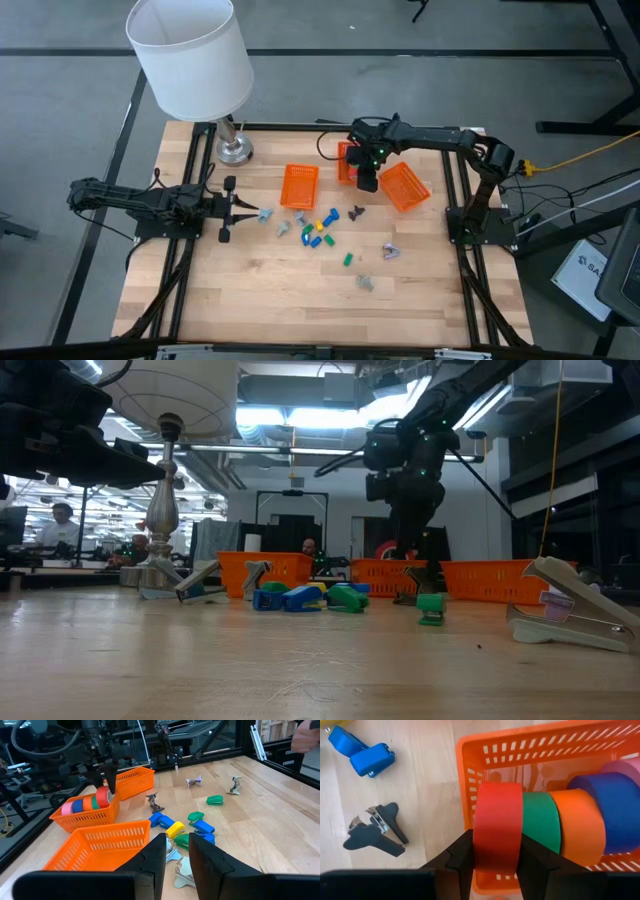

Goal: Pick and place Stapler, Stapler remover, tape
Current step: Put the red adhesive tape into the middle orange bin, then move the middle orange bin to the top center of the table

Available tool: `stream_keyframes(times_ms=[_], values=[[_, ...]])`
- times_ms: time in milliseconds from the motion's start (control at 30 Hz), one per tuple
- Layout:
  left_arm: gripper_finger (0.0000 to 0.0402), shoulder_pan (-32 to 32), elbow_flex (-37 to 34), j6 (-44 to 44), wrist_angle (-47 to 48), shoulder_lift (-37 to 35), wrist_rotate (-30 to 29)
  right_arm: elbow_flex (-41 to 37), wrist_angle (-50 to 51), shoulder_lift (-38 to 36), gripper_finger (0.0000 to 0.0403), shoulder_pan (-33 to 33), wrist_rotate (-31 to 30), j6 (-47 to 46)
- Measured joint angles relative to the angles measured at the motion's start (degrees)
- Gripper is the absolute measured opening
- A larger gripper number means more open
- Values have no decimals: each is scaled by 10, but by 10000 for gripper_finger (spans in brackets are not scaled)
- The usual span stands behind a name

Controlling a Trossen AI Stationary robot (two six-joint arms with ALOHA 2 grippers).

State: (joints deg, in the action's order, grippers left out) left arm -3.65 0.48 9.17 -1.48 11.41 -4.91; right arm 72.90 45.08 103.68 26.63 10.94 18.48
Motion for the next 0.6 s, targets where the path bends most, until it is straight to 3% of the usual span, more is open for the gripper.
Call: stream_keyframes(times_ms=[267,600], values=[[78,0,0,0,0,0,0,3,0,0,129,0,1,-2],[77,0,0,0,0,0,0,3,9,0,198,0,9,-2]])
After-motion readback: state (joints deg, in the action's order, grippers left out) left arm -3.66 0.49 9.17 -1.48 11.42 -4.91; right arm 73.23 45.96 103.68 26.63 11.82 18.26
